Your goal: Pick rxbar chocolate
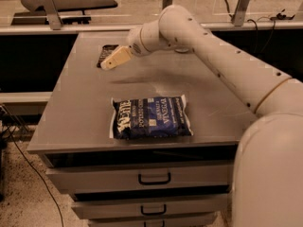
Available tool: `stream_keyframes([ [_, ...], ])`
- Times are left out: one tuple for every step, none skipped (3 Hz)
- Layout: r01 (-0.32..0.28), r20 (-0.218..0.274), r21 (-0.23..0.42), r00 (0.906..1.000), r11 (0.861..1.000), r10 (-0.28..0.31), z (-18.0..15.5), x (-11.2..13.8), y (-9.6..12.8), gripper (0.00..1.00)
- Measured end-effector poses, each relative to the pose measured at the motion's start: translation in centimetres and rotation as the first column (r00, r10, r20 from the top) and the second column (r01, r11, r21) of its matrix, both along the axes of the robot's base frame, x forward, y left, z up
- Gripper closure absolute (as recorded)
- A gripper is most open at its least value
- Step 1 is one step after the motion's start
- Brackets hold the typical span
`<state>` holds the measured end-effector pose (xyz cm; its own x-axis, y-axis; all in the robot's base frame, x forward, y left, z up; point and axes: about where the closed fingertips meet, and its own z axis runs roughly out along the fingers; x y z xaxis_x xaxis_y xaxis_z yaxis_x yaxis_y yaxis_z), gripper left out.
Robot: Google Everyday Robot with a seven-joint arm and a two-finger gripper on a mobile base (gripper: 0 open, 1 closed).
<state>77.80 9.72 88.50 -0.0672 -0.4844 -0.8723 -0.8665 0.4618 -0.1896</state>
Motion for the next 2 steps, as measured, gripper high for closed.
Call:
stream_keyframes([
  [0.036,0.022,0.024,0.9991,0.999,-0.037,-1.4,3.1,1.0,0.0],
  [0.082,0.019,0.027,0.9964,0.996,-0.082,-3.1,5.3,0.5,0.0],
])
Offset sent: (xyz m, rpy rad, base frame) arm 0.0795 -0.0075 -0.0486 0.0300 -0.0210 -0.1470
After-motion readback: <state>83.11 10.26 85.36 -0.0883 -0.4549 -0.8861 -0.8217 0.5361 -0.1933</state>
